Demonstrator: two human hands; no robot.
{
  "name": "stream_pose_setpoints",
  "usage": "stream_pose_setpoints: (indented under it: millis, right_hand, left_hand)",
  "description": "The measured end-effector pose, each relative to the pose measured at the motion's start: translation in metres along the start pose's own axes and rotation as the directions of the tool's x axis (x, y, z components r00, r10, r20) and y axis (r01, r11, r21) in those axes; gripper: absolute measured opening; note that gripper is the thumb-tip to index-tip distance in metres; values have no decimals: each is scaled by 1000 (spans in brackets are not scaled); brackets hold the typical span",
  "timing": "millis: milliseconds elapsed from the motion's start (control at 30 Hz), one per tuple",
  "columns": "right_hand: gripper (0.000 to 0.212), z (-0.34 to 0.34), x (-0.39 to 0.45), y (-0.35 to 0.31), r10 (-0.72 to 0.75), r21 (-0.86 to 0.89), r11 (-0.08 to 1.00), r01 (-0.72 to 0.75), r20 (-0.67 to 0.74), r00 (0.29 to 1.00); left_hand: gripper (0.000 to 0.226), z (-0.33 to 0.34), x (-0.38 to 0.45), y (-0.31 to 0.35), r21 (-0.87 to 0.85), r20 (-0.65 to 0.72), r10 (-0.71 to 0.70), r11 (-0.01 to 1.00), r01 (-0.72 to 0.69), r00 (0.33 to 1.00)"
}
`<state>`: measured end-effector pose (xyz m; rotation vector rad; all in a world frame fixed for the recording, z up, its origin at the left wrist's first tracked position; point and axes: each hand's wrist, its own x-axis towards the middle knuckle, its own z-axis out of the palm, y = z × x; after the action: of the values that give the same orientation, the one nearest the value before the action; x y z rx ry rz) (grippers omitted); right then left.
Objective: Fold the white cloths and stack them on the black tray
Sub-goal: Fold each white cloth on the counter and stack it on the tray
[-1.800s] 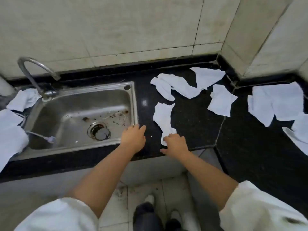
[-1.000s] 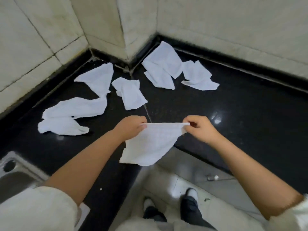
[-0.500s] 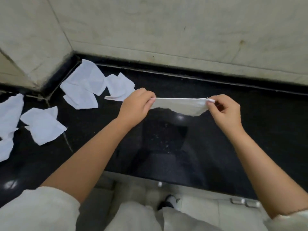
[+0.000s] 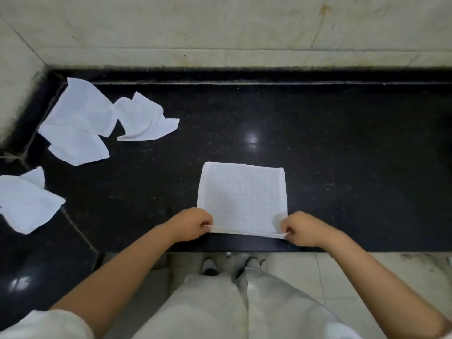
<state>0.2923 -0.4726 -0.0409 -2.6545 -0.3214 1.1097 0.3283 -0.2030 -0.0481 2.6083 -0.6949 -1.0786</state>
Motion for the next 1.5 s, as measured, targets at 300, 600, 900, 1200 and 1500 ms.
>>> stream_pose_setpoints:
  millis: [300, 600, 900, 1200, 1500]
  right_hand:
    - [29, -35, 6, 9, 172, 496, 861, -112, -77, 982]
    - [20, -43, 48, 2, 518, 616, 761, -205, -386, 763]
    - [24, -41, 69, 8, 585, 484, 783, -391, -358, 728]
    - [31, -44, 79, 6, 436, 119, 897, -425, -388, 812]
    - [15, -98, 58, 9, 334, 374, 925, -66, -718, 611]
  left_hand:
    - [25, -42, 22, -16, -126, -12, -87, 988, 85, 996]
    - [16, -60, 73, -10, -383, -442, -391, 896, 225, 807]
    - [25, -54, 96, -21, -192, -485, -273, 960, 203, 831]
    - [33, -59, 101, -34, 120, -326, -82, 985, 128, 942]
    - [24, -113, 72, -33, 129, -689, 109, 991, -27, 716]
